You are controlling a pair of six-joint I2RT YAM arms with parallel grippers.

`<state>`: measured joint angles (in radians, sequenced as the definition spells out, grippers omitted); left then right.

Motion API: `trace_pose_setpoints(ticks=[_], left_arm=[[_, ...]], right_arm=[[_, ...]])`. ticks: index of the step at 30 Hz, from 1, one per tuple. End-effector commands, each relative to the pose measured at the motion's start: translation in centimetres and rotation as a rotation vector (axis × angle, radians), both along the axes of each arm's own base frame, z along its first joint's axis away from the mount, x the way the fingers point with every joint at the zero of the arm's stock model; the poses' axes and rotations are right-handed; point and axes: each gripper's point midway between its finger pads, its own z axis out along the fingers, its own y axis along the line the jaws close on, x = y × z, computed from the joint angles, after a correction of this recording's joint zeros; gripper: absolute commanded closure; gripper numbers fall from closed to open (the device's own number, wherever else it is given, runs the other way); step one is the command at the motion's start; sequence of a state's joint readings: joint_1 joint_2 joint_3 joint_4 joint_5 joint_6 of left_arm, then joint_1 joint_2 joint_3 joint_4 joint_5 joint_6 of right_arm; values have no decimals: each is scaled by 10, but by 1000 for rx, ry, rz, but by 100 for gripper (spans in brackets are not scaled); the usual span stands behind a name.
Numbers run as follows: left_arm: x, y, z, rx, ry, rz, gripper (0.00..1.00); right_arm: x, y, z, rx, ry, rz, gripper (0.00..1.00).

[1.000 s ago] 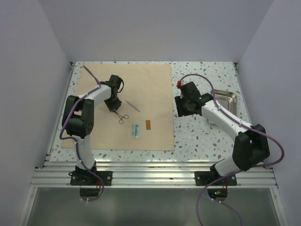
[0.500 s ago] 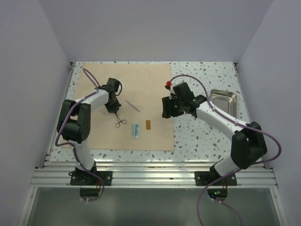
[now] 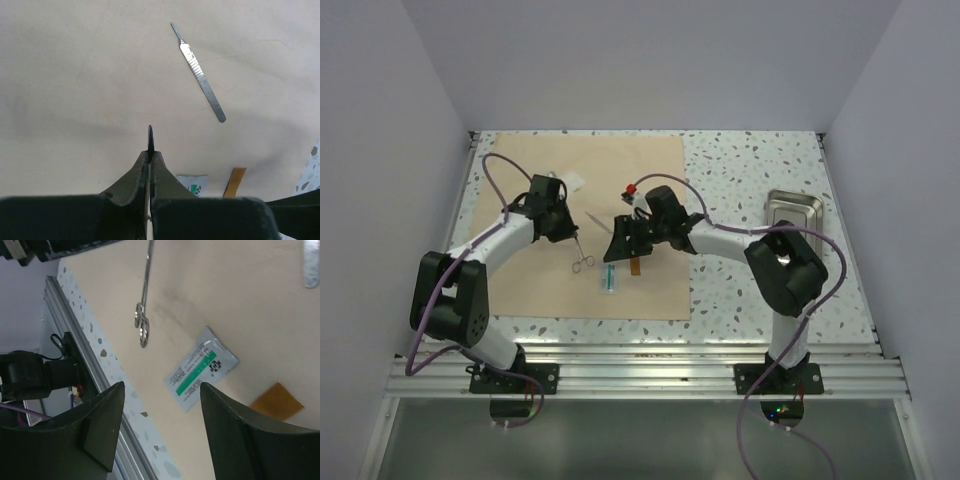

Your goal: Prepare the surgical pack

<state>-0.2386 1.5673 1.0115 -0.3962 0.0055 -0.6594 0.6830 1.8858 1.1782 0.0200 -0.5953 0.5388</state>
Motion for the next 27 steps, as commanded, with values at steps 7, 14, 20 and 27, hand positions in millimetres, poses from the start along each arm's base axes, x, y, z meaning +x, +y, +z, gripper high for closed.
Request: trace_pose_setpoints(ticks=[7, 14, 20, 27], left_arm=[[-11, -20, 17, -103, -72, -108, 100], [-20, -26, 26, -147, -90, -131, 100], [-25, -32, 30, -180, -100, -158, 100], [-20, -16, 47, -137, -167, -144, 24]], right_arm=[[-1, 74, 22, 170, -41, 67, 34], [10, 87, -4, 118, -26, 40, 41], [15, 89, -10, 96, -14, 16, 79], [22, 38, -12, -129, -50, -84, 100]])
